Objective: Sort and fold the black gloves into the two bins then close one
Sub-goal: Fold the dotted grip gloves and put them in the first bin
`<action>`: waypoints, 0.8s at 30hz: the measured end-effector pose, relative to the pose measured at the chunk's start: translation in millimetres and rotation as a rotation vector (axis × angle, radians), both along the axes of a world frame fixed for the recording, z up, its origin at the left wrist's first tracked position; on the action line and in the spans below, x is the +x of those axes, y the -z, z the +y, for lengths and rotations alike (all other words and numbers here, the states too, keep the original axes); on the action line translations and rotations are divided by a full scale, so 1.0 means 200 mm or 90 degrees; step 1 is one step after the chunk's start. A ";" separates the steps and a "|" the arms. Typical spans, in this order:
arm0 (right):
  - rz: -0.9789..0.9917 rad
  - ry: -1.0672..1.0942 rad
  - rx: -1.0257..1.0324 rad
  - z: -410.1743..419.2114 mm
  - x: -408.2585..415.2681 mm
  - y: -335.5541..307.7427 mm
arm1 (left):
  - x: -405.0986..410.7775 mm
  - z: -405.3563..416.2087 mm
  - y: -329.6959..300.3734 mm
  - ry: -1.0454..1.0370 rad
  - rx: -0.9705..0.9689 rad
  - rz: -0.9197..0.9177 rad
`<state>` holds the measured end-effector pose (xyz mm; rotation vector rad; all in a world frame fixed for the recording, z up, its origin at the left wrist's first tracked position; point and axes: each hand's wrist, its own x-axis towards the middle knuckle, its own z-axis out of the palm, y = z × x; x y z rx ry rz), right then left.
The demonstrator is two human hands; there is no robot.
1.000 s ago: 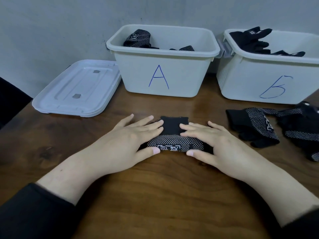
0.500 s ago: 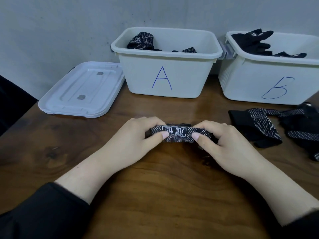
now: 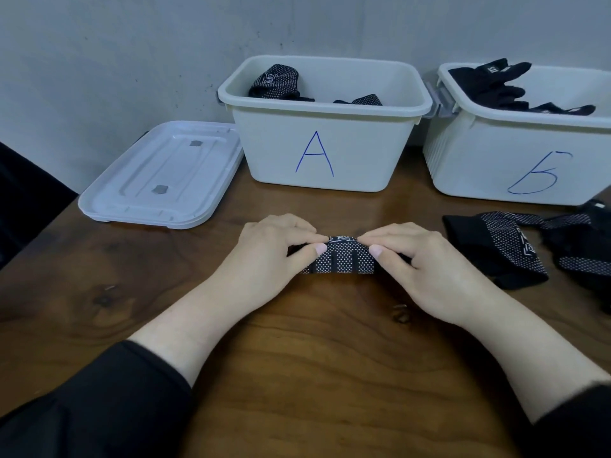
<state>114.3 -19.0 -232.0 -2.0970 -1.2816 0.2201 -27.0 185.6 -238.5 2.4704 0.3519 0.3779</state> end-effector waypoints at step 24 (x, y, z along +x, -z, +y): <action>0.196 -0.047 -0.277 0.28 0.06 -0.34 | -0.04 0.02 -0.04 -0.004 -0.177 -0.042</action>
